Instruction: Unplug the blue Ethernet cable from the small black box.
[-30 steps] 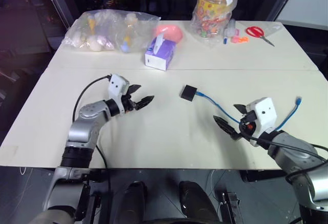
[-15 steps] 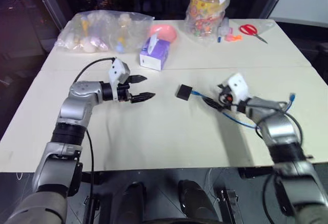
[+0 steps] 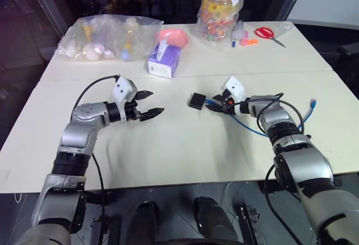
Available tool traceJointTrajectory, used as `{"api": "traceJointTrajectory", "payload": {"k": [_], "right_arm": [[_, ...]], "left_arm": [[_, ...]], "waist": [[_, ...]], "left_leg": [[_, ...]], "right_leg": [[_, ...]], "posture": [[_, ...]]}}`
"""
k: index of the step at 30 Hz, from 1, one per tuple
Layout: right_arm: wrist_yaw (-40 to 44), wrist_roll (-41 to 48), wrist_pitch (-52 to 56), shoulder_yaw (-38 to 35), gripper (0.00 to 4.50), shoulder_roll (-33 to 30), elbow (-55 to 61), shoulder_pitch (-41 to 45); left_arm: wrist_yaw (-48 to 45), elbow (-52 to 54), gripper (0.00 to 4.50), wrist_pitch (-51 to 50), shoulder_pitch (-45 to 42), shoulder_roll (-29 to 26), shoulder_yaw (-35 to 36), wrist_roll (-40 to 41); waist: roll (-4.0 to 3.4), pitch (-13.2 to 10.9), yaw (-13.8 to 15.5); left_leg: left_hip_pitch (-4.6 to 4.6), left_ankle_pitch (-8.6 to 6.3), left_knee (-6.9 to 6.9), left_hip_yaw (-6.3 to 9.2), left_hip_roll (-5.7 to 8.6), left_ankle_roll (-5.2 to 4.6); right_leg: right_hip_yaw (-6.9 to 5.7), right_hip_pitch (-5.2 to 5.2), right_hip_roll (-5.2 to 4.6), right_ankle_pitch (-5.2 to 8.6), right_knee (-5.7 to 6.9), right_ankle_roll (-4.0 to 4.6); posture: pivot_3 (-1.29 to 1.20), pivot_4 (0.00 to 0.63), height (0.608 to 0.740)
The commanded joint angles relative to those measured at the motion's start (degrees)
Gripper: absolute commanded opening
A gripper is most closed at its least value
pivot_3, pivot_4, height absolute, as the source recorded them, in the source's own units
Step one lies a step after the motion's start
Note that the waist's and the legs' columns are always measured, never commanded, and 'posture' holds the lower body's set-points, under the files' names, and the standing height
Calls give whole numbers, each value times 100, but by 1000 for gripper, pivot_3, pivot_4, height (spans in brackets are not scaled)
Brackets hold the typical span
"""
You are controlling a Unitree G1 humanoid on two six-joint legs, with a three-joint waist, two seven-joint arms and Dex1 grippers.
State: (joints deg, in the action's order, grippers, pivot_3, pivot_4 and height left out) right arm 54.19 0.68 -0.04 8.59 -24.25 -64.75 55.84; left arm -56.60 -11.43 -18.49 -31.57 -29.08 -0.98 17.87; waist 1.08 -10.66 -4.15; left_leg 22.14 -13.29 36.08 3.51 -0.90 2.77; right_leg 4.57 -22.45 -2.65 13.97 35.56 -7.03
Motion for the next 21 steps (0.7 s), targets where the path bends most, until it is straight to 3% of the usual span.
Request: {"api": "traceJointTrajectory", "payload": {"k": [1,2,4,7,10,15,21], "right_arm": [[122,-282,5,107,562,39,-252,-11],[130,-306,-11,102,45,46,-270,-2],[36,-436,-204,157,45,17,-166,-36],[-976,-1399,-1503,602,45,-618,1355,-569],[-1962,-1960,-2240,522,45,-1099,2737,-1140],[-2504,-2116,-2328,255,45,-1451,3968,-1758],[-2775,-2181,-2005,51,45,-1452,4822,-2057]], "left_arm": [[36,-43,4131,82,-120,100,56,61],[33,-110,4131,96,-159,132,54,62],[127,-542,4131,-64,-415,417,196,262],[-228,-1658,4131,-236,-1022,734,339,516],[-613,-2510,4131,-200,-1535,962,320,552],[-913,-3875,4131,49,-2388,1489,409,462],[-917,-5236,4131,297,-3204,1918,822,502]], "waist": [[0,0,6],[0,1,8],[0,1,18],[2,2,64],[0,1,97],[2,0,141],[5,-2,144]], "left_leg": [[-1,0,3,0,0,0],[-4,0,4,0,0,1],[-9,0,5,1,0,1],[-2,1,12,4,4,1],[31,2,8,-1,10,3],[40,1,-12,-1,12,2],[42,1,-10,-1,12,2]], "right_leg": [[0,2,0,0,2,0],[0,5,0,0,3,0],[0,11,0,0,3,0],[-2,7,-1,0,6,-1],[3,-32,-3,2,9,-7],[3,-49,-4,7,9,-11],[4,-46,-3,6,1,-11]], "posture": [[0,150,739],[0,150,739],[0,150,739],[0,150,739],[0,150,739],[0,150,739],[0,150,739]]}}
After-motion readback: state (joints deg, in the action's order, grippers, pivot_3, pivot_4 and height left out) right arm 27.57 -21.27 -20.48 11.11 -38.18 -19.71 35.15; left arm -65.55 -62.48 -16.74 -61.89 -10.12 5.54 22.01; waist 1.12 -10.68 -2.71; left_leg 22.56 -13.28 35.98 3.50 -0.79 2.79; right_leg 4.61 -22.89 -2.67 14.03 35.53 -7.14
